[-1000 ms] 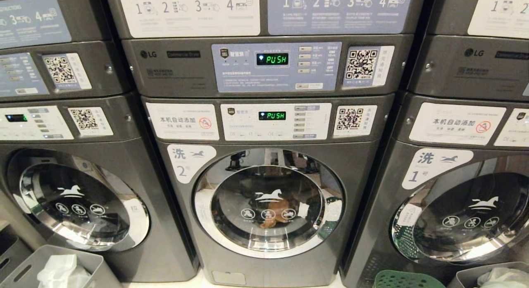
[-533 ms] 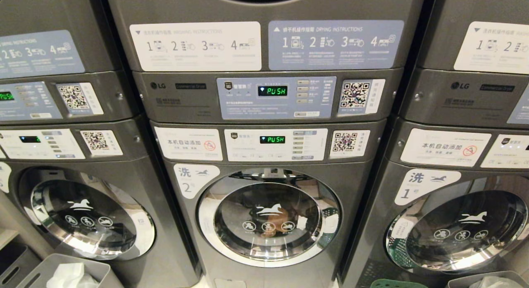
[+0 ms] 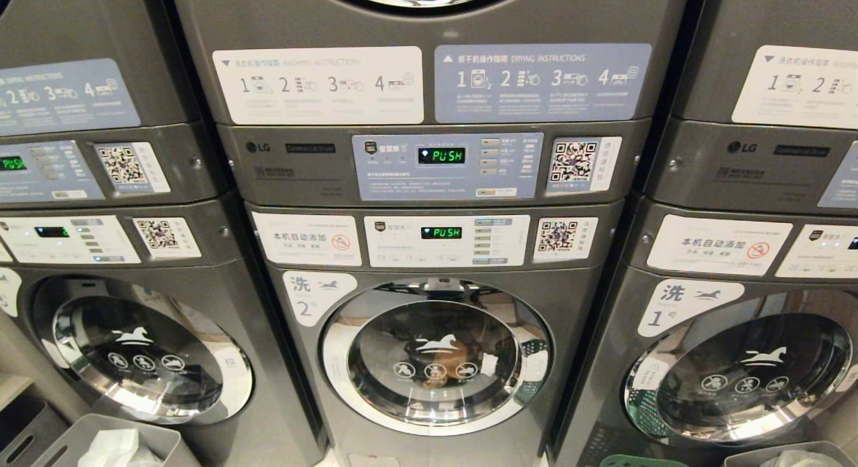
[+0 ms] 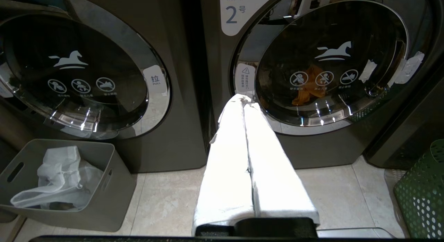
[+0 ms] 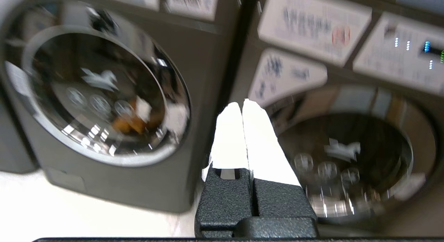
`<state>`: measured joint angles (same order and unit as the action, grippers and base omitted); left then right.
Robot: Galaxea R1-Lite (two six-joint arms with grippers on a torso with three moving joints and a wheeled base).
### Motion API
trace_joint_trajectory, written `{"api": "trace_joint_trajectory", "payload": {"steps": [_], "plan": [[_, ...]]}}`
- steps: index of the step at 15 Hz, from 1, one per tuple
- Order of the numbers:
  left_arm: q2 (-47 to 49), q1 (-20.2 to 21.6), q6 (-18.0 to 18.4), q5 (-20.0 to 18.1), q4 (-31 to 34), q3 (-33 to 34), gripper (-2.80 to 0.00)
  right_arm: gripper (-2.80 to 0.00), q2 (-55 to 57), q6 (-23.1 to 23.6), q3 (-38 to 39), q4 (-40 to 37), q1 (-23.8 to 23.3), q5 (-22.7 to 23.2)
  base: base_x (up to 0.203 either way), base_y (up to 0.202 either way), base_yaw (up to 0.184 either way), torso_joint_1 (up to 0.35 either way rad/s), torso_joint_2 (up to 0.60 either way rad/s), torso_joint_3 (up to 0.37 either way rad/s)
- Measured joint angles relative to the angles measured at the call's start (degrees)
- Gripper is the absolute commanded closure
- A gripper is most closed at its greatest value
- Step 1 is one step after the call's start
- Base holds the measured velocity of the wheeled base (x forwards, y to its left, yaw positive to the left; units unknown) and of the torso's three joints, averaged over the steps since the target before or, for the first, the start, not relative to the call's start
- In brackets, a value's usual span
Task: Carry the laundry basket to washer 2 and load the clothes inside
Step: Press the washing machine switch
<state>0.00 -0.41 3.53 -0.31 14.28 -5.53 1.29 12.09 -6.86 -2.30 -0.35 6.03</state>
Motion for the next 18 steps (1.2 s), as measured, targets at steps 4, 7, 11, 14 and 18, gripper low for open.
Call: {"api": "trace_joint_trajectory", "payload": {"steps": [4, 7, 11, 14, 18], "plan": [[0.0, 0.0, 1.2, -0.3, 0.0, 0.0, 0.0, 0.0, 15.8, -0.7, -18.7, -4.7, 0.0, 8.4, 0.0, 0.0, 0.0, 0.0, 0.0, 0.0], [0.0, 0.0, 0.4, -0.1, 0.0, 0.0, 0.0, 0.0, 36.7, -1.0, -28.7, -3.1, 1.1, 17.2, 0.0, 0.0, 0.0, 0.0, 0.0, 0.0], [0.0, 0.0, -2.6, 0.4, 0.0, -0.1, 0.0, 0.0, 63.9, 0.0, -34.2, 10.3, 8.6, 18.7, 0.0, 0.0, 0.0, 0.0, 0.0, 0.0], [0.0, 0.0, -2.7, 0.4, 0.0, -0.1, 0.0, 0.0, 79.5, 0.8, -35.9, 24.8, 16.0, 14.3, 0.0, 0.0, 0.0, 0.0, 0.0, 0.0], [0.0, 0.0, -2.8, 0.4, 0.0, -0.1, 0.0, 0.0, 94.7, 1.2, -36.0, 45.0, 20.6, 6.7, 0.0, 0.0, 0.0, 0.0, 0.0, 0.0]]}}
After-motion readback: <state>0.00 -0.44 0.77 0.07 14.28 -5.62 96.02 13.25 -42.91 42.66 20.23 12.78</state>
